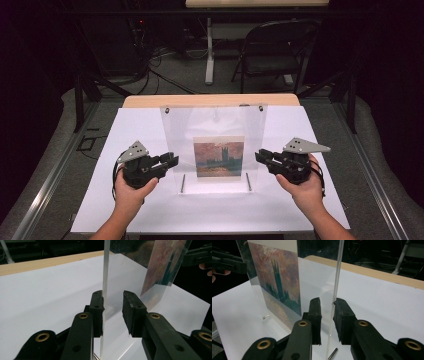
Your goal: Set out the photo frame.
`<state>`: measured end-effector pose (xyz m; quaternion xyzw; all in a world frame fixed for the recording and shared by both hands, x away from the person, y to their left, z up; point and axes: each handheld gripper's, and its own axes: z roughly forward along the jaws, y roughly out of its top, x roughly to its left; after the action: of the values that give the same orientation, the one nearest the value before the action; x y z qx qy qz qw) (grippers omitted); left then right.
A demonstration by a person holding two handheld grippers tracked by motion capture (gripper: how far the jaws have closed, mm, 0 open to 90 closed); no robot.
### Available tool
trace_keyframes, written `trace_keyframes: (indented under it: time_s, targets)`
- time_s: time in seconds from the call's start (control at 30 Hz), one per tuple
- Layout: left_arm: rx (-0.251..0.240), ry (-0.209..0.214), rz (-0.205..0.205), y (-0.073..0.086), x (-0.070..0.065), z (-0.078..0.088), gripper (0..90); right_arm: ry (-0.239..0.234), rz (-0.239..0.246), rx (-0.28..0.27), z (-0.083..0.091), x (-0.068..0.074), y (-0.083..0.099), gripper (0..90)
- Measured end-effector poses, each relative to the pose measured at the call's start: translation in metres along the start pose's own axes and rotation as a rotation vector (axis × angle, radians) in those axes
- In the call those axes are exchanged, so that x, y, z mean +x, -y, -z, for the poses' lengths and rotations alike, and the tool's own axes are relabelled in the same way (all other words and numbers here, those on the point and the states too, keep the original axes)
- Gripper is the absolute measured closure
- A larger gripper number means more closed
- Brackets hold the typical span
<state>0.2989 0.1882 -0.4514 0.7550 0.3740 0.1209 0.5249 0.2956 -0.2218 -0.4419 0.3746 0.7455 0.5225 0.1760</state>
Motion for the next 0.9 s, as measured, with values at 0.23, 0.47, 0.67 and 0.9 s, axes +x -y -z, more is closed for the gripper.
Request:
trace_keyframes:
  time_s: [0.23, 0.47, 0.67, 0.9]
  targets:
    - [0.007, -0.002, -0.002, -0.0008, 0.0005, -0.0001, 70.3, -0.01, -0.011, -0.005, -0.001, -0.0021, -0.0001, 76.3]
    - [0.008, 0.001, 0.003, -0.0012, 0.0005, 0.0, 70.0, -0.022, -0.022, -0.003, -0.0012, -0.0035, -0.0003, 75.6]
    - [0.014, 0.003, 0.001, -0.002, 0.0, 0.0003, 69.9, -0.03, -0.021, 0.004, -0.0007, -0.0038, -0.001, 74.4]
    - [-0.003, 0.004, 0.012, -0.0051, -0.0019, 0.005, 61.5, -0.052, -0.014, -0.012, 0.0004, -0.0032, -0.0018, 62.5]
